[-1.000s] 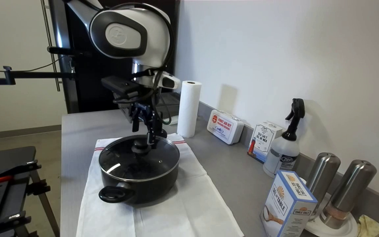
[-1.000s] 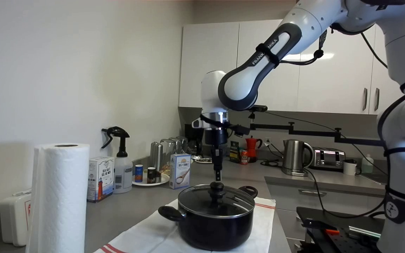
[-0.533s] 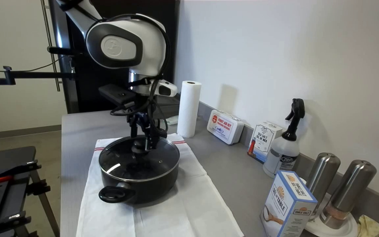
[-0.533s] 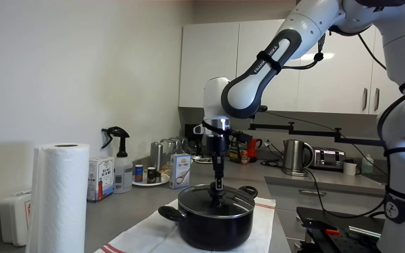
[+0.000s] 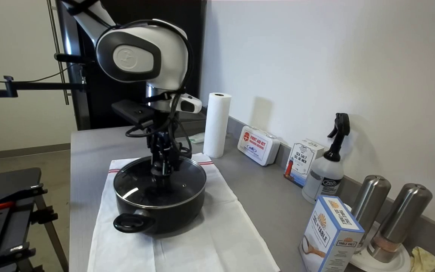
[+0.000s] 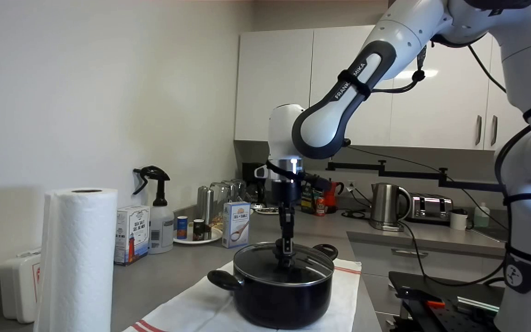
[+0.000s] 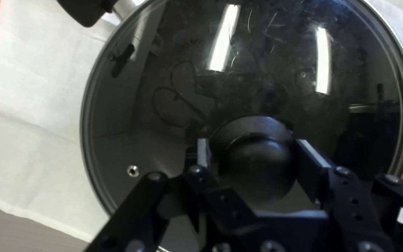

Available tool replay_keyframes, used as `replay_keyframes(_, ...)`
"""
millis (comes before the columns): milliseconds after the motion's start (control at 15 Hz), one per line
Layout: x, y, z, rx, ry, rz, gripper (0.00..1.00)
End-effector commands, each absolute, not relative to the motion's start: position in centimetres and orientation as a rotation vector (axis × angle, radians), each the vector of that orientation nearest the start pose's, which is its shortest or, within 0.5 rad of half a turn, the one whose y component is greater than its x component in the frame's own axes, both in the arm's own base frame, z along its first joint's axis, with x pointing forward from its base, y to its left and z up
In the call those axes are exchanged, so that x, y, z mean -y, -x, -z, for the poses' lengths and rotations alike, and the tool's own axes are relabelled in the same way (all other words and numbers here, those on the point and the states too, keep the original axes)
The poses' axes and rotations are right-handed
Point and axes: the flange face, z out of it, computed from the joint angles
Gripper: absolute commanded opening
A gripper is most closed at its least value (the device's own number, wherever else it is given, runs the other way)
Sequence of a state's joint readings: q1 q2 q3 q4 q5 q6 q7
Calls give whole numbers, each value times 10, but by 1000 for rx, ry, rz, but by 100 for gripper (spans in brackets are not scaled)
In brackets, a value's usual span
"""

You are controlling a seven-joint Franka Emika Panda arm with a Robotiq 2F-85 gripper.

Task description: Remove the lid from the pot

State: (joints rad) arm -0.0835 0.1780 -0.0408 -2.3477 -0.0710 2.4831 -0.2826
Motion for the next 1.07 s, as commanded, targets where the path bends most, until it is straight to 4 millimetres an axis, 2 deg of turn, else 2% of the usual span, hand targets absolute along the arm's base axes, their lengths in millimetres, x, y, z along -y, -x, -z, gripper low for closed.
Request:
replay_keyframes(0,61,-505,-256,376,3146,-32,28)
replay_keyframes(67,61,-506,-257,381,3148,-29,25)
replay_keyframes(333,62,-505,-263,391,3153,-24,25)
replay_keyframes(733,56,-500,-290,464,3169,-17,25)
replay_keyframes(1000,43,-504,-308,556,3174,-1,25)
